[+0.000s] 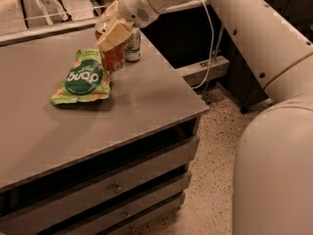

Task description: Move coke can near green rice chip bag

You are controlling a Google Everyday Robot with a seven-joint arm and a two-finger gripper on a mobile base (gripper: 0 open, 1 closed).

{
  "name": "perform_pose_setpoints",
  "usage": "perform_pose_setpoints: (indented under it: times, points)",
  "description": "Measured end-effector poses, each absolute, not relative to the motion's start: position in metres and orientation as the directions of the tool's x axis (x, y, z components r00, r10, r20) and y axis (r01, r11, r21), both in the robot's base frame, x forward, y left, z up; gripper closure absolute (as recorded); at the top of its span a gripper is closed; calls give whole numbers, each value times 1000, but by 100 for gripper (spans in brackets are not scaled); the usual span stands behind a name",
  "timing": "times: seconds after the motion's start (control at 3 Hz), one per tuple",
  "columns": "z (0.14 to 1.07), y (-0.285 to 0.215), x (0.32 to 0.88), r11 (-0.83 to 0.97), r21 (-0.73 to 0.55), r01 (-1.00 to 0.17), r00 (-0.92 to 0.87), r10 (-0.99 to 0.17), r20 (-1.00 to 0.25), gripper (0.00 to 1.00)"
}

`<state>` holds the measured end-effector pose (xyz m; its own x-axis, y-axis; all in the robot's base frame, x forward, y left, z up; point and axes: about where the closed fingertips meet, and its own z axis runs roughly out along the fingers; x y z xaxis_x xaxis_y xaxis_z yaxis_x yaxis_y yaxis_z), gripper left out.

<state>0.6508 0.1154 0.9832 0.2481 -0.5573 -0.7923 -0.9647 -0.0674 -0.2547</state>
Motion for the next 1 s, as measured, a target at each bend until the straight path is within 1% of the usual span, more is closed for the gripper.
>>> perform_pose_setpoints:
  times: [0.67, 1.0]
  points:
    - [955, 114, 664, -56, -203, -978, 198, -577, -793, 100]
    - [938, 108, 662, -57, -167, -984, 167, -605, -779, 82]
